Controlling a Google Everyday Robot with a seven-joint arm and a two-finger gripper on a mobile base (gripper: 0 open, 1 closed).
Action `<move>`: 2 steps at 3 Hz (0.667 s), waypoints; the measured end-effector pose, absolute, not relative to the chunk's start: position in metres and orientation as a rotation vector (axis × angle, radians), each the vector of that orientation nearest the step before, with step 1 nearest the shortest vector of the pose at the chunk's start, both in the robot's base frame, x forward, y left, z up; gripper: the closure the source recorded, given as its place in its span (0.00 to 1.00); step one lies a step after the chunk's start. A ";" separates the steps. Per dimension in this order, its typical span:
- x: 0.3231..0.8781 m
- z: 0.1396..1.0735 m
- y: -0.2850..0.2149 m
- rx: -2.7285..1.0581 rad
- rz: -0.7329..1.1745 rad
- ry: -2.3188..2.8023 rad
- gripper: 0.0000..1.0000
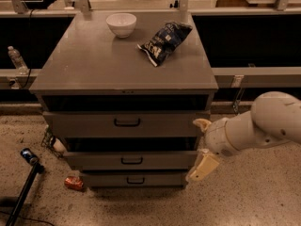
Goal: Open middle drawer
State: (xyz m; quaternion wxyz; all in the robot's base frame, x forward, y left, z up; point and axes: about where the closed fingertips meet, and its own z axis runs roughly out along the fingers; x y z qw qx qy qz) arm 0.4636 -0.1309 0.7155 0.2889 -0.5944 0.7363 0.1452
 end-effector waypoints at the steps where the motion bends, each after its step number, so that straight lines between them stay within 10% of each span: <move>1: 0.469 0.669 -0.115 -1.587 0.450 1.932 0.00; 2: 0.469 0.661 -0.115 -1.584 0.466 1.935 0.00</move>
Offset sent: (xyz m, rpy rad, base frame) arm 0.0045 0.0133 -0.0388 0.0367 0.0086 0.0231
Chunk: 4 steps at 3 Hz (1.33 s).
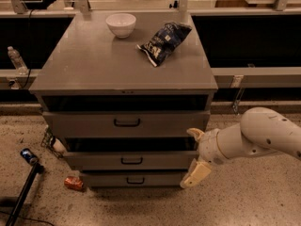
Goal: Open middle drawer
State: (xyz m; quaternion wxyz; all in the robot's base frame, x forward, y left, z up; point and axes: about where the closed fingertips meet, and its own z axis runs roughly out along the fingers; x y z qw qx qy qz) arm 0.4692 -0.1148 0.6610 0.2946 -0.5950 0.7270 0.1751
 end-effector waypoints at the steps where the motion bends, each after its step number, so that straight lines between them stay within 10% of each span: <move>1: 0.472 0.648 -0.115 -1.592 0.482 1.949 0.00; 4: 0.500 0.520 -0.108 -1.692 0.395 1.921 0.00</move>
Offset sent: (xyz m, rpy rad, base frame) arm 0.0328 -0.0017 -0.1433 -0.1052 0.0094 0.0122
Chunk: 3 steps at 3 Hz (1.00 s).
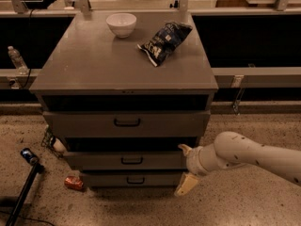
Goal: Open middle drawer
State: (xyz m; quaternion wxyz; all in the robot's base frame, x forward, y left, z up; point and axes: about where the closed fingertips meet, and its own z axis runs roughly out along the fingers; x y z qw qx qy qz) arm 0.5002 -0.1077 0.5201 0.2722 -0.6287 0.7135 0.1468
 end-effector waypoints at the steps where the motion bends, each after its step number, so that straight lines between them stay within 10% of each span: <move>1: 0.500 0.520 -0.108 -1.692 0.395 1.921 0.00; 3: 0.487 0.509 -0.089 -1.668 0.421 1.883 0.00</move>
Offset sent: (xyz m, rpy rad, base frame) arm 0.0114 0.0228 -0.0326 0.0413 -0.0011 0.0097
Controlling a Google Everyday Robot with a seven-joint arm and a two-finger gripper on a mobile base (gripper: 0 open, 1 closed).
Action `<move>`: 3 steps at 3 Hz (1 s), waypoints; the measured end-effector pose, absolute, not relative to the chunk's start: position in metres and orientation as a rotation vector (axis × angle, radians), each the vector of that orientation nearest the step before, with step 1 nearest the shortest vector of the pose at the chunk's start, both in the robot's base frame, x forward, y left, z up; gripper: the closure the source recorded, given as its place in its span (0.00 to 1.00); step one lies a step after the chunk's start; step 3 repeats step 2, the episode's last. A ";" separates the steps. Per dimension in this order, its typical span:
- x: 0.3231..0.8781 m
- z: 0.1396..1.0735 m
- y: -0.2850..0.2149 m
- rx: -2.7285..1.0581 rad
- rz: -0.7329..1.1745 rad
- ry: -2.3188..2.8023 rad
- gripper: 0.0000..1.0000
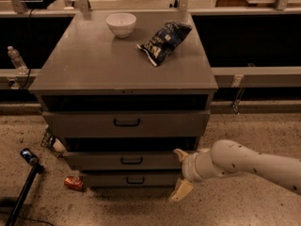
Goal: Open middle drawer
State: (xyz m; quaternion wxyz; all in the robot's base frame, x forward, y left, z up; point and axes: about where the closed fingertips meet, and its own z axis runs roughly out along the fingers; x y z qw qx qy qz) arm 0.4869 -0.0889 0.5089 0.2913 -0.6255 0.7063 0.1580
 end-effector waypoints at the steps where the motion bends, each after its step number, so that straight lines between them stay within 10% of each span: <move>1: 0.451 0.514 -0.081 -1.648 0.442 1.860 0.00; 3: 0.451 0.514 -0.081 -1.648 0.442 1.860 0.00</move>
Offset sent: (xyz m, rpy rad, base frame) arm -0.0402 0.0050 0.0072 0.0342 -0.0136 -0.0058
